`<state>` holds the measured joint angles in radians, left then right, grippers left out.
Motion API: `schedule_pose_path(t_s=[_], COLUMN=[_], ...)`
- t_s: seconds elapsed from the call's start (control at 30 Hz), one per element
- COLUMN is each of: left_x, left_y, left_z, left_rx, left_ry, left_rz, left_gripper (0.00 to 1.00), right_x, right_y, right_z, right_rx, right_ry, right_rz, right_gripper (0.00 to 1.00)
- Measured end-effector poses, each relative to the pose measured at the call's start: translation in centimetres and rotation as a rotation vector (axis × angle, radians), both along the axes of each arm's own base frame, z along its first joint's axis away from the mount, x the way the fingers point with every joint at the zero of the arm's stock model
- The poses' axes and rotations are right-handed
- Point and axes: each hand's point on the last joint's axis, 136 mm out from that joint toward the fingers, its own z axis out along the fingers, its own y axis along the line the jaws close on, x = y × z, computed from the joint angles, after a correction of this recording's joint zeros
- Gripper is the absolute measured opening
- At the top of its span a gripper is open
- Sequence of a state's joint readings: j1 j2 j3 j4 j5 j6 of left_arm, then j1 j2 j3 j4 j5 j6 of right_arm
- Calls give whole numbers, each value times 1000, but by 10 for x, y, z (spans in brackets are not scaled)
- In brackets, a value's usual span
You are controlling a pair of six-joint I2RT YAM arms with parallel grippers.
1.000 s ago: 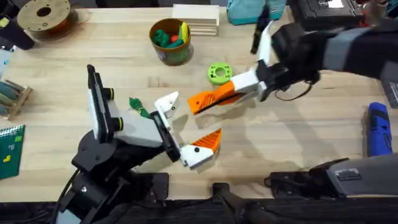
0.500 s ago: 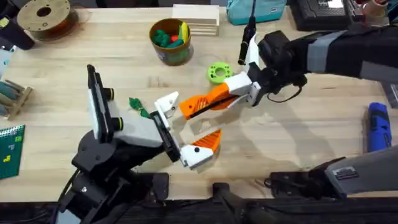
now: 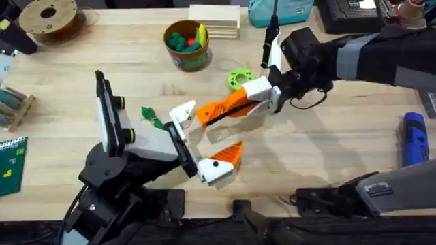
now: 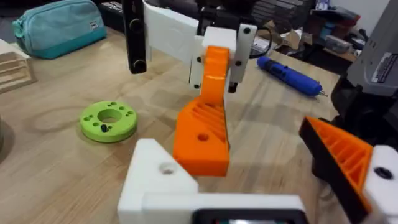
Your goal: Pick up the gripper from the table and insert it into the empty holder that is missing its gripper. Then pick up a screw, insert it into the mounting hole, and use the screwdriver to tighten it. Finally, clean up the table by picking up the vegetable and placing it into the bucket.
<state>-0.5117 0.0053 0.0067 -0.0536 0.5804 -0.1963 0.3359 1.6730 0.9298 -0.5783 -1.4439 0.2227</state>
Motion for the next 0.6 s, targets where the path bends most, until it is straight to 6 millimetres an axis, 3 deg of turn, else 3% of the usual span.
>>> schedule_pose_path(t_s=[0.6], left_x=[0], left_y=[0], left_z=[0], left_rx=[0], left_ry=[1], left_rz=[0], left_gripper=[987], right_x=[-2], right_y=[15], right_z=[0], right_rx=[-24], right_ry=[34], right_rz=[32], right_gripper=[18])
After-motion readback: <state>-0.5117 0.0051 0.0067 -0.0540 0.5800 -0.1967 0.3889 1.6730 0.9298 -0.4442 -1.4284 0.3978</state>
